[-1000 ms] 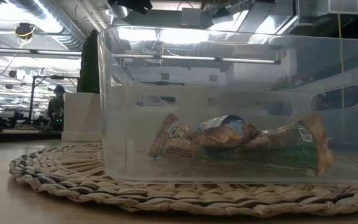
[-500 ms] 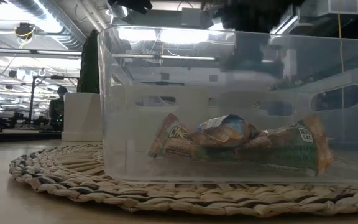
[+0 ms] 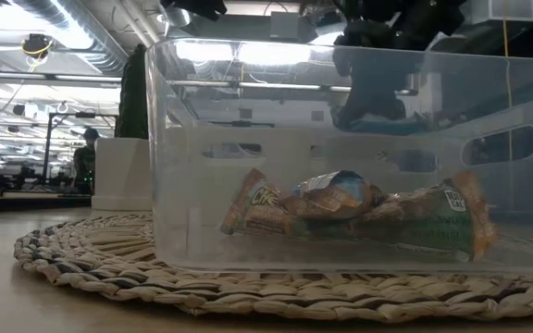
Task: Pick and place Granola Bars by type
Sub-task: Put the blue granola bar into the gray bin, then put the orange granola bar into the transparent bin
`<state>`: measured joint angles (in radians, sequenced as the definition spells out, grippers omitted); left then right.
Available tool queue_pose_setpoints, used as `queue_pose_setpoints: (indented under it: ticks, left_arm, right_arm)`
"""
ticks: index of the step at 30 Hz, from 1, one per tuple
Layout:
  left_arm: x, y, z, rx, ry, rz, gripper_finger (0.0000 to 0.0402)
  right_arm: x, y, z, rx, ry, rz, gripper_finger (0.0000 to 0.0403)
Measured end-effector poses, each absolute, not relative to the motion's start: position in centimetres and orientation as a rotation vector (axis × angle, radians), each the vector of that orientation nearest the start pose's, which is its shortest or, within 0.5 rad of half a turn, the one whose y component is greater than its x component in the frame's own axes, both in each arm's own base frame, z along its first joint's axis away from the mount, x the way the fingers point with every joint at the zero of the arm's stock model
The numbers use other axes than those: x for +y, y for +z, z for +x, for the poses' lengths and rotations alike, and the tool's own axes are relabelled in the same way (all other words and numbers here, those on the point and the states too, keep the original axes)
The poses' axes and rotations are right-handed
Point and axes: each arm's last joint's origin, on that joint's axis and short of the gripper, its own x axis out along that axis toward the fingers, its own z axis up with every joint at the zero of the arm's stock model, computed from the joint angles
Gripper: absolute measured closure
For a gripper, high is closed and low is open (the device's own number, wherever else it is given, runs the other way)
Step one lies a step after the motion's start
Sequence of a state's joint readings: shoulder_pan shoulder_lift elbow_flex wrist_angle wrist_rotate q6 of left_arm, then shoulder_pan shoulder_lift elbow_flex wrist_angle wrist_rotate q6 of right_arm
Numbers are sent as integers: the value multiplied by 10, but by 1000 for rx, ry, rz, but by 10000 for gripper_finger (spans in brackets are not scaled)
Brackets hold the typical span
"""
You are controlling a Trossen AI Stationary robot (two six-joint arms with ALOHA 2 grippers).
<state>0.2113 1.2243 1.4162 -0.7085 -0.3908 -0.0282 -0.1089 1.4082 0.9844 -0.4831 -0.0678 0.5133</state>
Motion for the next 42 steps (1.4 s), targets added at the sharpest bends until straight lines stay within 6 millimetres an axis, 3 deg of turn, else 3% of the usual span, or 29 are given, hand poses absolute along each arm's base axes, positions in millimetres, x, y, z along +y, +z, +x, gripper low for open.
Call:
queue_pose_setpoints:
  ticks: [6,16,20,33,42]
  left_arm:
    - [61,411,234,513,580,14,229]
    - [61,411,234,513,571,10,229]
    - [61,411,234,513,571,11,229]
    - [61,410,234,526,570,12,229]
    - [61,409,234,529,574,5,229]
  right_arm:
    - [-29,253,288,842,-247,562,331]
    - [-29,263,289,842,-240,546,216]
    - [-30,265,286,867,-293,554,189]
    - [-29,299,274,921,-691,106,210]
    - [-61,290,256,1085,-784,114,205]
